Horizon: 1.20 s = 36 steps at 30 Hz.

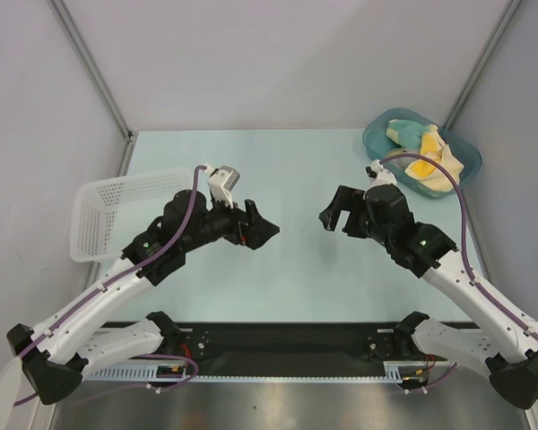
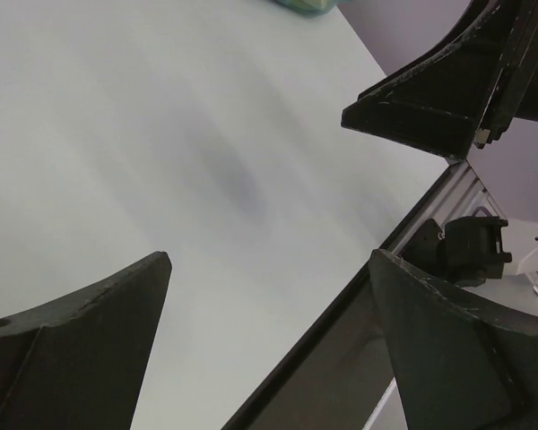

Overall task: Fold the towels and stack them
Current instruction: Grab crumpled towel

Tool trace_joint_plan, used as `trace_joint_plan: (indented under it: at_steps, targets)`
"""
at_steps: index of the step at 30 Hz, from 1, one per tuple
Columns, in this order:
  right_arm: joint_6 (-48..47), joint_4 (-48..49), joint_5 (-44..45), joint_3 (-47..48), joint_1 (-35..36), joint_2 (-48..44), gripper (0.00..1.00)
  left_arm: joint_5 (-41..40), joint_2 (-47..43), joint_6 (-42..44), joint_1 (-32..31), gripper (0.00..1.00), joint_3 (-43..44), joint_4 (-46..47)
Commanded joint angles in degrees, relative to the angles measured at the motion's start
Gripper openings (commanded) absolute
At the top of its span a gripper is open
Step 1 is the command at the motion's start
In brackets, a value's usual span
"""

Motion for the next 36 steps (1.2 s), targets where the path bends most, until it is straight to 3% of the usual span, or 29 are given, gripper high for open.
trace_joint_plan:
  at_steps: [1,6,10,14,17,18,20,27,36]
  targets:
    - [0.5,2.5,0.3,1.7,-0.3,0.1,1.0,-0.2,-0.5,1.5,0.4,1.0,-0.5,2.1]
    - [-2.8,2.1,2.5,2.6,-2.2,0.7,1.0,-1.4,-0.3,1.8,0.4,1.0,-0.3,1.0]
    - [-7.3,4.0,-2.3,5.4,-15.6,4.7,1.0,-1.5,-0.9,1.6,0.3,1.0,-1.4,1.7]
    - [-12.2,7.7,-0.9,10.1,-28.9,11.6,0.98,0.1,-1.2,1.8,0.4,1.0,-1.8,2.4]
    - [-12.3,10.1,-1.8,13.1,-39.1,19.5,0.86,2.1,-0.8,2.4,0.4,1.0,-1.9,2.4]
    - [-11.8,10.6,-1.9,15.1,-41.5,21.4,0.74,2.2,-0.6,2.4,0.4,1.0,-1.9,2.3]
    - [-10.9,11.9,-0.4,16.5,-46.3,26.3,0.7,2.1,-0.6,2.7,0.4,1.0,-2.1,2.2]
    - [-9.6,16.6,-1.3,23.3,-51.7,40.6,0.57,2.8,-0.3,2.8,0.4,1.0,-3.6,3.4]
    - [-10.1,22.4,-3.3,27.0,-55.2,50.0,0.55,2.3,2.8,4.1,0.4,1.0,-3.3,3.5]
